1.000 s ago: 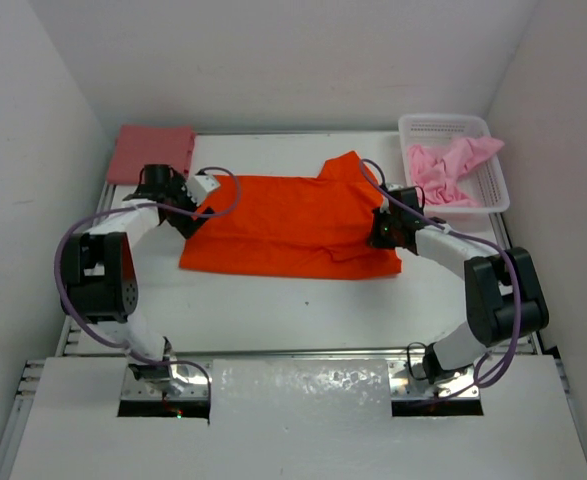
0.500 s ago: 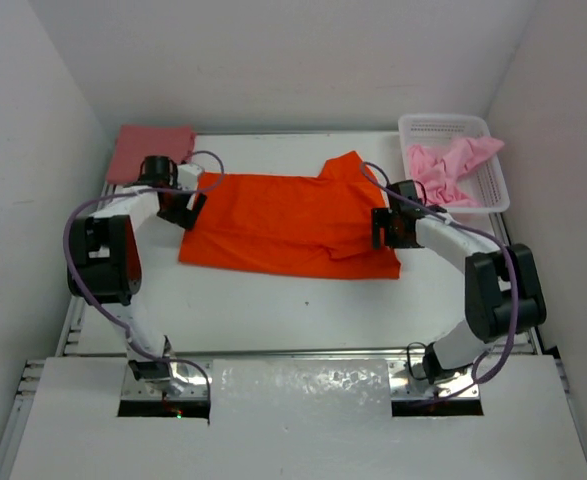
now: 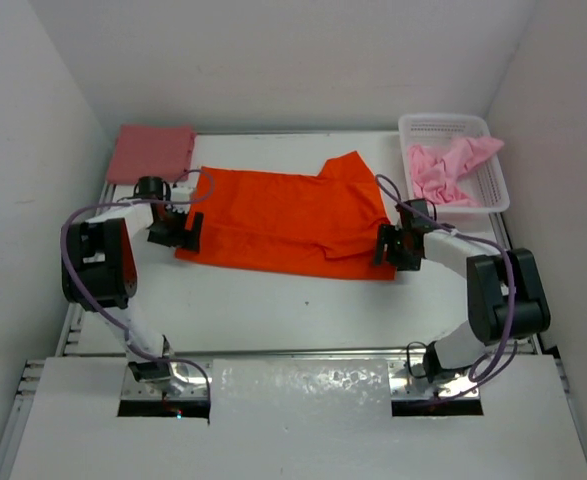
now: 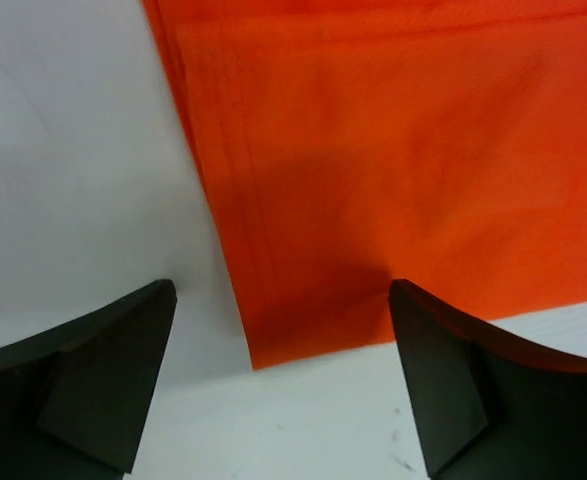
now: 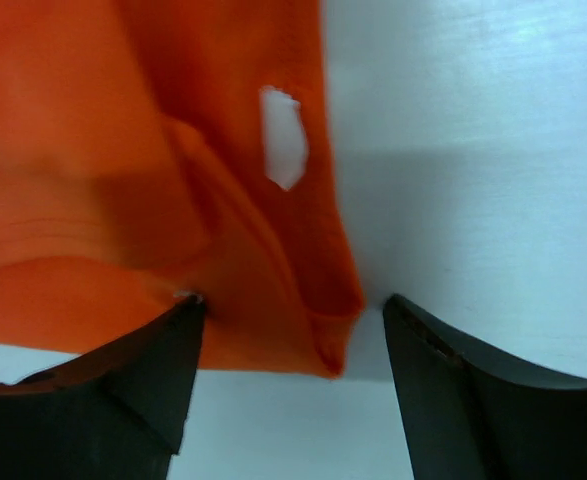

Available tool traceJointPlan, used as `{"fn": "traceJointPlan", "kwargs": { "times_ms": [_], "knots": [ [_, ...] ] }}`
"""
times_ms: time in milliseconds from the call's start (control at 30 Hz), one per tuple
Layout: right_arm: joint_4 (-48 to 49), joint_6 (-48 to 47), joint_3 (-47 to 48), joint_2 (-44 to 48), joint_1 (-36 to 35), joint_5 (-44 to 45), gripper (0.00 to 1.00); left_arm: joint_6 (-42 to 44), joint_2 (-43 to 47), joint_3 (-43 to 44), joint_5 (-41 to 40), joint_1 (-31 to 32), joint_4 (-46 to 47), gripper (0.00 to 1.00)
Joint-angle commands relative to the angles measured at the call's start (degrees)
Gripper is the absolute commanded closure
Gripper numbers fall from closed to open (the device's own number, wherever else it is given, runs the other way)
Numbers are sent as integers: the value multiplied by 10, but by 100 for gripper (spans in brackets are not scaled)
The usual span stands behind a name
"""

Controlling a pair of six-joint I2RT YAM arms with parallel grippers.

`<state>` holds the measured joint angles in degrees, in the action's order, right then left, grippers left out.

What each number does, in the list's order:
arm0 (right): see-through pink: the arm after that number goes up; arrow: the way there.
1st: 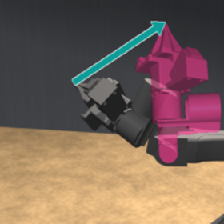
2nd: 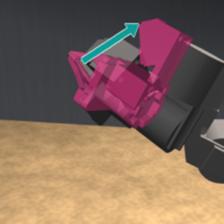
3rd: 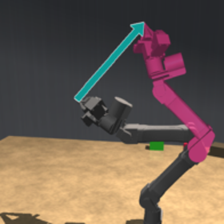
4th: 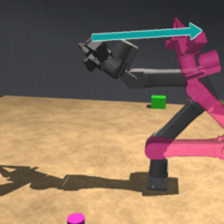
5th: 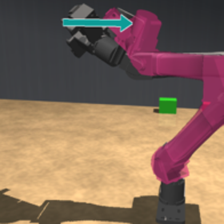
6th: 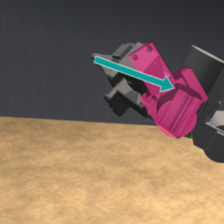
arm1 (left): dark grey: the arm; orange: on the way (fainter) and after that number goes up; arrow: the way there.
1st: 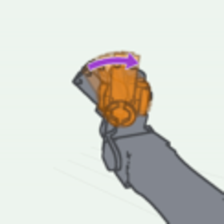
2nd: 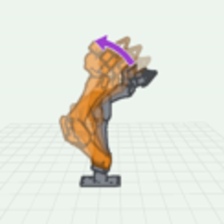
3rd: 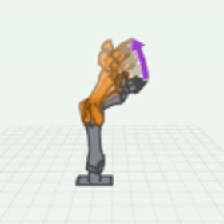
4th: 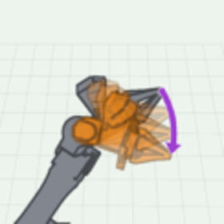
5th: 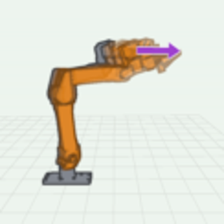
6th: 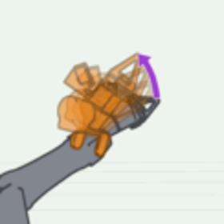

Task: Fold and stack the t-shirts
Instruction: Fold the flattened tshirt in 1/3 of the way

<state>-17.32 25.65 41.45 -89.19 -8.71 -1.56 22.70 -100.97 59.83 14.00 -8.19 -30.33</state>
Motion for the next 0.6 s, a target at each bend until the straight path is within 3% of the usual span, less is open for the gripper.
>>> {"fn": "traceJointPlan", "kwargs": {
  "times_ms": [0,67,100,133,167,233,267,567],
  "knots": [
    [62,36,-8,-16,2,-68,33,-18,-19,-10,16,2,14,16],
    [75,45,-19,-21,2,-74,46,-18,-33,-21,15,3,25,28],
    [76,48,-24,-20,2,-76,65,-18,-35,-24,18,3,29,45],
    [78,50,-35,-17,3,-70,75,-19,-36,-27,23,2,32,54],
    [76,50,-37,-11,3,-66,94,-18,-37,-28,28,3,33,73],
    [56,44,-44,-3,3,-62,100,-10,-34,-27,32,1,20,96],
    [45,41,-46,12,4,-59,100,5,-21,-28,31,1,2,100],
    [-129,41,-164,202,2,-18,100,131,161,-151,-77,-2,-142,100]
  ]
}}
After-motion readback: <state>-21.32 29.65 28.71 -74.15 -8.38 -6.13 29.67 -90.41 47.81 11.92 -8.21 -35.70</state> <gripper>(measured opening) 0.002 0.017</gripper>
